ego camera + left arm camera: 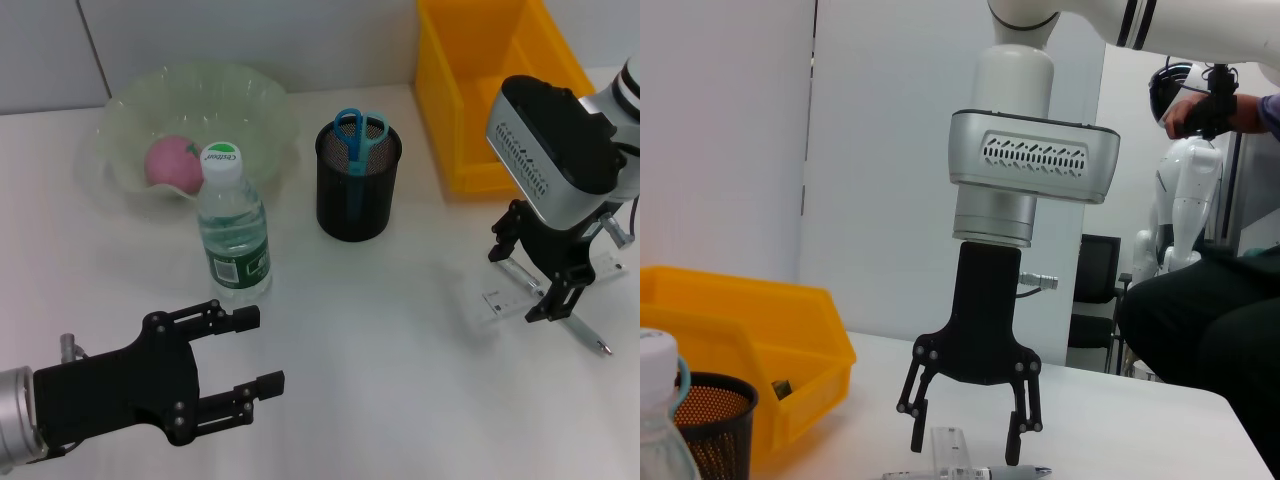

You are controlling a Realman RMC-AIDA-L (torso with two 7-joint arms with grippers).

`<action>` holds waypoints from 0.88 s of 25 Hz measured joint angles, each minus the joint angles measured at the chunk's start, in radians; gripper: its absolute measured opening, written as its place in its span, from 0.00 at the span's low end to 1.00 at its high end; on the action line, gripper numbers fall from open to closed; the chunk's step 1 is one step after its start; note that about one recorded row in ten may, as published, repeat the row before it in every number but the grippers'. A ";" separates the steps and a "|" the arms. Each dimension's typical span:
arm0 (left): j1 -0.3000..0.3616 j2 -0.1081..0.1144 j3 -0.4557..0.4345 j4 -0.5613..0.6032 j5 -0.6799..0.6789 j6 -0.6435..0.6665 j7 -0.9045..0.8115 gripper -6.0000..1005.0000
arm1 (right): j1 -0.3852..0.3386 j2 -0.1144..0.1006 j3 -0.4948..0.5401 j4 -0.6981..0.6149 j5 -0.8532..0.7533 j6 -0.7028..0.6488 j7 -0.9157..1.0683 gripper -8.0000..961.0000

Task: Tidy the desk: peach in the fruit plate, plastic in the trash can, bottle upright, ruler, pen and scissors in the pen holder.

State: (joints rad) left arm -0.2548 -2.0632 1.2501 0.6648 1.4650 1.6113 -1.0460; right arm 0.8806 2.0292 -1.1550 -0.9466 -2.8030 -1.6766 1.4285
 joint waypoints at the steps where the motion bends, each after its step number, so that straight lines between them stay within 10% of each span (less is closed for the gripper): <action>1: 0.000 0.000 0.000 0.000 0.000 0.000 0.000 0.69 | 0.004 -0.001 0.000 0.011 0.000 0.006 -0.005 0.87; 22: -0.003 0.000 0.008 -0.001 0.000 -0.002 -0.026 0.69 | 0.044 0.004 -0.013 0.171 -0.010 0.110 -0.030 0.87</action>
State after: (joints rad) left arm -0.2582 -2.0632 1.2578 0.6642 1.4649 1.6091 -1.0720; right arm 0.9243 2.0337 -1.1676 -0.7757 -2.8132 -1.5670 1.3989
